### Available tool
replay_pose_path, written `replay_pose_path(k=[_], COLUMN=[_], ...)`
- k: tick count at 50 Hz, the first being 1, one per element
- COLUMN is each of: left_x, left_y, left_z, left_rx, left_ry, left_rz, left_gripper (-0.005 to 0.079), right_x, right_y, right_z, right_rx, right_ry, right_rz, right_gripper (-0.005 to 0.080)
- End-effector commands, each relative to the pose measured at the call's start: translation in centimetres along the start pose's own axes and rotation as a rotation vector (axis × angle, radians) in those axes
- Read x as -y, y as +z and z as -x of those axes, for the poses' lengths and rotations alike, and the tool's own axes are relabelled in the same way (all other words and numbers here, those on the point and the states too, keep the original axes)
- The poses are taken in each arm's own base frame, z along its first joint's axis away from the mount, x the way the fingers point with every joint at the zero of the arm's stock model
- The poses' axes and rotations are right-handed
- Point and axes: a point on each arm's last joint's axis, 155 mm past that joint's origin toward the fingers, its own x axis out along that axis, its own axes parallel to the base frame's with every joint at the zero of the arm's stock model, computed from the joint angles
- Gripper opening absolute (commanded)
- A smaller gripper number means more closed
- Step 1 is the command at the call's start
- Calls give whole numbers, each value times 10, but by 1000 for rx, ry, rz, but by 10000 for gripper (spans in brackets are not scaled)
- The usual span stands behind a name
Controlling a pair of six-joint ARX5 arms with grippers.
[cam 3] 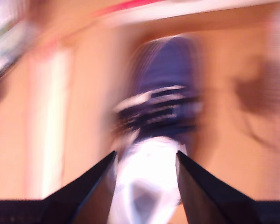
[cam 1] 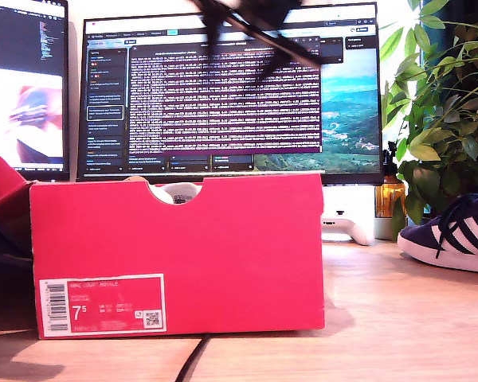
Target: Pack the blue shoes by picking the first shoe and placing it inside the red shoebox, left side, then picking and rotating the second shoe and placing it in the shoebox
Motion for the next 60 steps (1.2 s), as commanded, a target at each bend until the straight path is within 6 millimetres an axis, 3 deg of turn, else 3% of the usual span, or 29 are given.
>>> replay_pose_path(k=[1, 10, 19, 29, 41, 50, 60], left_x=[-5, -5, -5, -5, -5, -5, -5], left_y=[-9, -9, -9, -9, -9, -9, -9], left_z=[0, 0, 0, 0, 0, 0, 0], left_rx=[-16, -16, -16, -16, -16, -16, -16], left_ry=[8, 8, 8, 8, 8, 8, 8], left_rz=[-6, -6, -6, -6, -6, -6, -6], left_gripper=[-20, -20, -20, -20, -20, -20, -20], right_x=[31, 85, 150, 165, 190, 221, 261], right_y=[17, 28, 26, 42, 49, 35, 7], right_z=[-3, 5, 29, 46, 62, 71, 77], right_rx=[47, 97, 162, 237, 261, 249, 217], right_ry=[-93, -273, -541, -572, -601, -658, -737], right_rz=[-111, -298, -396, -410, -450, -501, -576], right_gripper=[360, 359, 360, 470, 470, 482, 506])
